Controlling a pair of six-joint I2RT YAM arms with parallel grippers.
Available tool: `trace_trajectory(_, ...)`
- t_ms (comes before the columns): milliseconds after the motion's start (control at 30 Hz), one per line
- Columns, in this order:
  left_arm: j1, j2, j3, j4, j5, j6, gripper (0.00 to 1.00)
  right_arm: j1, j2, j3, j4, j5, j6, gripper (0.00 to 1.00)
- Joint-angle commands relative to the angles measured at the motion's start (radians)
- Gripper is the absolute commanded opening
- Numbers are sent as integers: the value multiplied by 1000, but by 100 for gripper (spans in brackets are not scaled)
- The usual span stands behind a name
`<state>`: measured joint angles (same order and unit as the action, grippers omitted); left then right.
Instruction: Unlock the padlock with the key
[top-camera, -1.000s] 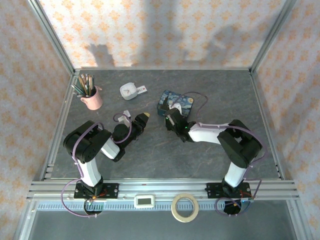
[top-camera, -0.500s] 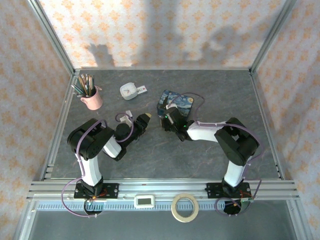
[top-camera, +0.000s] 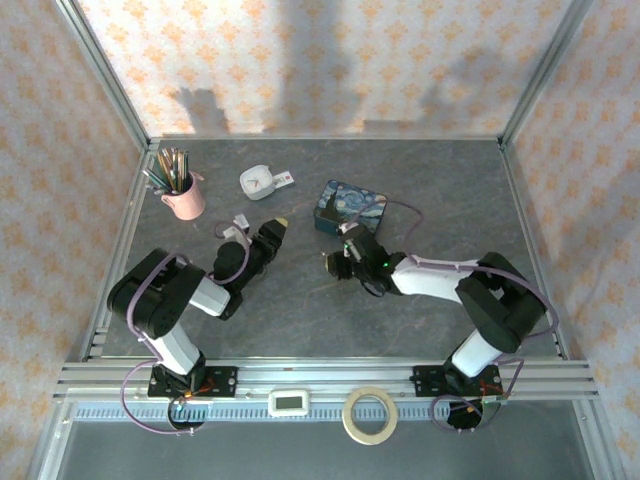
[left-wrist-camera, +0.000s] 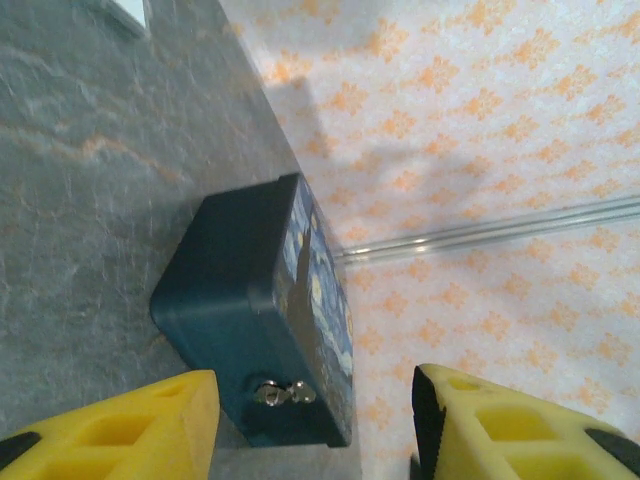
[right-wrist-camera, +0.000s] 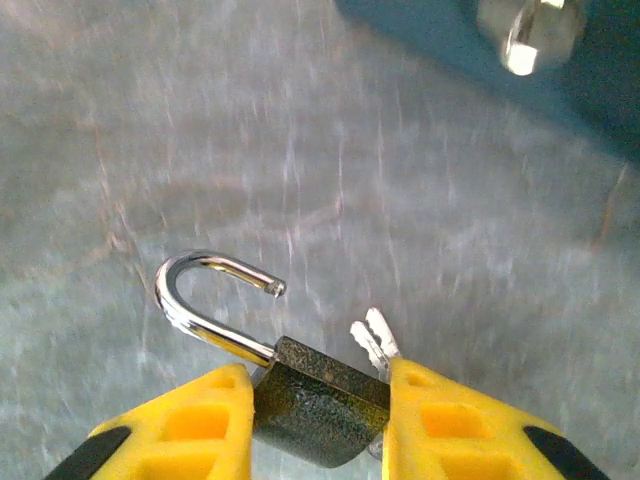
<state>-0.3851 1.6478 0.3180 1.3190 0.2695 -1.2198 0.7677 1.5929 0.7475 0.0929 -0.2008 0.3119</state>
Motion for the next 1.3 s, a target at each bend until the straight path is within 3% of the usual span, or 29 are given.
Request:
trace_trajectory(0, 26, -81, -2, -138, -39, 94, 52, 48, -23, -16, -59, -15, 73, 23)
trace_trajectory(133, 69, -180, 6, -258, -71, 160, 54, 80, -4, -22, -57, -3, 107, 29)
trace_trajectory(300, 145, -311, 43, -445, -80, 274, 61, 81, -33, 1, -50, 5, 104, 61)
trace_trajectory(367, 183, -363, 70, -548, -83, 340, 64, 78, -68, 23, -70, 50, 88, 79)
trace_trajectory(500, 236, -469, 143, -786, -148, 513, 71, 21, -171, 56, -88, 134, 57, 95)
trace_trajectory(633, 242, -571, 194, -953, -343, 710, 80, -131, -274, 45, -75, 194, 54, 97)
trace_trajectory(767, 243, -637, 166, -946, -562, 821, 91, -277, -337, 23, -60, 394, -6, 98)
trace_trajectory(867, 249, -650, 129, -882, -665, 875, 92, -398, -358, -23, 12, 517, -47, 99)
trace_trajectory(1067, 263, -570, 53, -679, -839, 1000, 94, -604, -285, -143, 258, 633, -131, 98)
trace_trajectory(1267, 264, -450, 18, -500, -888, 1107, 95, -668, -166, -260, 560, 568, -205, 99)
